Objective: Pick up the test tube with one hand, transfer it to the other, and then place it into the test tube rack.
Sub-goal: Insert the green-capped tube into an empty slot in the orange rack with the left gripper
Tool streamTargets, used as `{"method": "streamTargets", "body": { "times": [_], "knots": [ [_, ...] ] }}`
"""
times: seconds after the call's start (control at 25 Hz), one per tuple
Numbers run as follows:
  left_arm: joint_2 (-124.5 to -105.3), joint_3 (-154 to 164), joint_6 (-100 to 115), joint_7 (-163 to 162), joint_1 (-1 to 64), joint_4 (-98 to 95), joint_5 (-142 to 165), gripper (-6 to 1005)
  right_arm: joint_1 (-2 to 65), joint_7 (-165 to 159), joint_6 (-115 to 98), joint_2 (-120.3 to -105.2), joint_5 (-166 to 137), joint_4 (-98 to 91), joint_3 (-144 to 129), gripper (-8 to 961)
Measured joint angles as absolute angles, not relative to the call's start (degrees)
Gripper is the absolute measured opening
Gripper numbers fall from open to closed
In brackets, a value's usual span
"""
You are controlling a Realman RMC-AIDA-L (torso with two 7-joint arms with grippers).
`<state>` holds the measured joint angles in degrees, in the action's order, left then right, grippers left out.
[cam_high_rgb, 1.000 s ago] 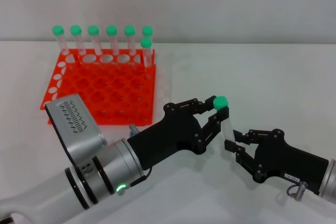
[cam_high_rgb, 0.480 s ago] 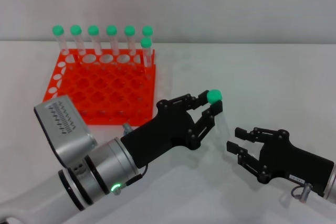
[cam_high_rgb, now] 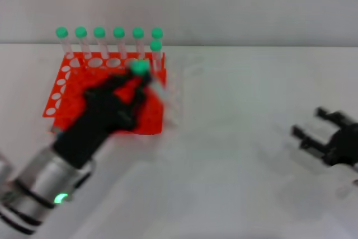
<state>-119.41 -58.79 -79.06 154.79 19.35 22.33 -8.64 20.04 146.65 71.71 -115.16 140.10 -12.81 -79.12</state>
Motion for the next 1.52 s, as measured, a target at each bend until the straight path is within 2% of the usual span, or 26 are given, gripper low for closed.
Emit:
{"method": "streamTargets", "body": {
  "times": [0.2, 0.36, 0.8, 1.52],
  "knots": [
    [-119.47, -68.56, -82.23, 155.24, 18.29, 20.00, -8.70, 259, 18.60, 149.94, 71.61, -115.54, 140.15, -11.96, -66.92, 713],
    [-119.38, -73.38, -79.00, 155.61, 20.89, 19.43, -8.70, 259, 18.52, 150.33, 71.61, -115.60, 140.17, -11.95, -62.96, 767],
    [-119.18, -77.14, -60.30, 155.06, 32.25, 18.19, -8.71, 260, 19.37, 151.80, 72.23, -115.84, 140.30, -11.34, -58.63, 773],
    [-119.08, -77.94, -48.14, 158.74, 37.91, 17.41, -8.21, 257, 20.68, 151.79, 72.05, -115.84, 140.09, -11.21, -59.09, 770]
  ]
}}
